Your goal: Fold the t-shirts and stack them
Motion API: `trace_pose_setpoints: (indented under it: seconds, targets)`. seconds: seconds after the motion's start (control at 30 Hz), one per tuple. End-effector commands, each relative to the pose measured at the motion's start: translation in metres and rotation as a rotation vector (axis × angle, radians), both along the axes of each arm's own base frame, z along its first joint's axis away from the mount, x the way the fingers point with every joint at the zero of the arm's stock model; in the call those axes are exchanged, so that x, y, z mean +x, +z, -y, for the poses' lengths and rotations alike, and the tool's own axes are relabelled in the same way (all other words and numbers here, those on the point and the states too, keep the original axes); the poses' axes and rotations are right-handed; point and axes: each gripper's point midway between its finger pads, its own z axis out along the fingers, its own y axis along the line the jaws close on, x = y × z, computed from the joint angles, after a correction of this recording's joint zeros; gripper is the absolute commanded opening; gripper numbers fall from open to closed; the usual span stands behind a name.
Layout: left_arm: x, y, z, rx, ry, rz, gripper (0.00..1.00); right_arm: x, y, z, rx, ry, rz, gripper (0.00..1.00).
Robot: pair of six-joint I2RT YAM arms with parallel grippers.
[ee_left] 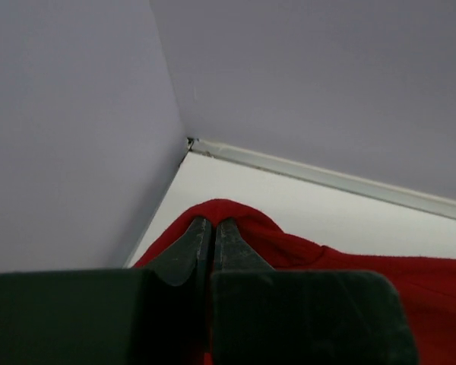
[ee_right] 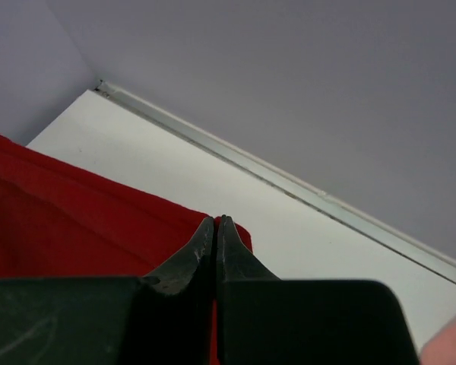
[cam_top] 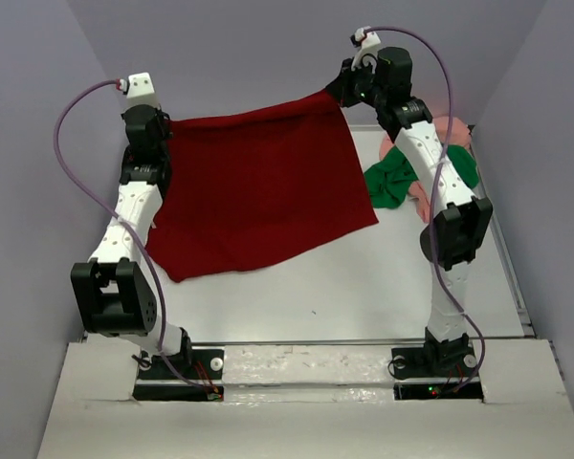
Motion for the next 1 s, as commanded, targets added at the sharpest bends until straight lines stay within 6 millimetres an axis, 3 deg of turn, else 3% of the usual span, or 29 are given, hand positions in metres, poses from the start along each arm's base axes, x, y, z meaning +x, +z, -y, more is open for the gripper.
trace_pose_setpoints:
  seconds: [0.0, 0.07, 0.1, 0.17, 0.2, 0.27, 0.3, 0.33, 0.37, 0.43, 0.47, 0.5, 0.53, 0.57, 0.6, 0.63, 0.67, 0.7, 0.73, 0.8, 0.83, 0.93, 0.97]
  targets:
    - [-0.020, 0.097, 0.003, 0.034, 0.025, 0.233, 0.00, 0.000, 0.056, 0.025, -0.004, -0.106, 0.141, 0.00]
    - [-0.030, 0.116, 0.003, 0.047, 0.032, 0.265, 0.00, -0.006, 0.072, 0.032, 0.001, -0.134, 0.161, 0.00]
    - [-0.045, 0.136, 0.003, 0.051, 0.032, 0.310, 0.00, -0.019, 0.092, 0.038, -0.003, -0.141, 0.199, 0.00]
    - [-0.073, 0.170, 0.004, 0.045, 0.023, 0.374, 0.00, -0.033, 0.110, 0.045, -0.004, -0.157, 0.217, 0.00]
    - [-0.084, 0.182, 0.007, 0.040, 0.017, 0.397, 0.00, -0.053, 0.136, 0.051, 0.017, -0.159, 0.253, 0.00]
    - [-0.107, 0.205, 0.010, 0.029, 0.002, 0.429, 0.00, -0.075, 0.159, 0.058, 0.037, -0.168, 0.272, 0.00]
    - [-0.129, 0.220, 0.011, 0.021, -0.011, 0.433, 0.00, -0.088, 0.165, 0.062, 0.056, -0.175, 0.246, 0.00]
    - [-0.139, 0.226, 0.014, -0.009, -0.028, 0.438, 0.00, -0.113, 0.188, 0.070, 0.084, -0.180, 0.270, 0.00]
    - [-0.147, 0.229, 0.020, -0.015, -0.067, 0.429, 0.00, -0.124, 0.190, 0.074, 0.087, -0.186, 0.255, 0.00]
    - [-0.165, 0.216, 0.028, -0.046, -0.115, 0.340, 0.00, -0.146, 0.182, 0.081, 0.080, -0.195, 0.191, 0.00]
    - [-0.170, 0.209, 0.031, -0.051, -0.133, 0.311, 0.00, -0.175, 0.196, 0.090, 0.093, -0.196, 0.214, 0.00]
    - [-0.182, 0.195, 0.038, -0.052, -0.174, 0.257, 0.00, -0.181, 0.173, 0.092, 0.069, -0.200, 0.148, 0.00]
    - [-0.190, 0.189, 0.040, -0.052, -0.187, 0.236, 0.00, -0.192, 0.171, 0.096, 0.067, -0.205, 0.136, 0.00]
    - [-0.208, 0.182, 0.041, -0.053, -0.202, 0.220, 0.00, -0.221, 0.179, 0.106, 0.075, -0.211, 0.149, 0.00]
    - [-0.219, 0.182, 0.042, -0.052, -0.209, 0.226, 0.00, -0.230, 0.169, 0.108, 0.066, -0.213, 0.123, 0.00]
    - [-0.242, 0.189, 0.042, -0.051, -0.217, 0.246, 0.00, -0.256, 0.177, 0.118, 0.069, -0.222, 0.140, 0.00]
    - [-0.242, 0.189, 0.042, -0.051, -0.217, 0.246, 0.00, -0.254, 0.169, 0.117, 0.060, -0.222, 0.124, 0.00]
    - [-0.266, 0.201, 0.042, -0.056, -0.225, 0.267, 0.00, -0.282, 0.185, 0.130, 0.081, -0.238, 0.179, 0.00]
    - [-0.276, 0.205, 0.043, -0.080, -0.231, 0.275, 0.00, -0.283, 0.168, 0.138, 0.063, -0.261, 0.158, 0.00]
    - [-0.306, 0.217, 0.042, -0.069, -0.240, 0.309, 0.00, -0.306, 0.165, 0.150, 0.069, -0.272, 0.156, 0.00]
    - [-0.315, 0.219, 0.044, -0.066, -0.253, 0.318, 0.00, -0.308, 0.154, 0.155, 0.066, -0.284, 0.128, 0.00]
    - [-0.333, 0.222, 0.046, -0.044, -0.258, 0.313, 0.00, -0.321, 0.143, 0.154, 0.090, -0.269, 0.095, 0.00]
    - [-0.327, 0.222, 0.050, -0.046, -0.284, 0.302, 0.00, -0.320, 0.144, 0.151, 0.091, -0.252, 0.080, 0.00]
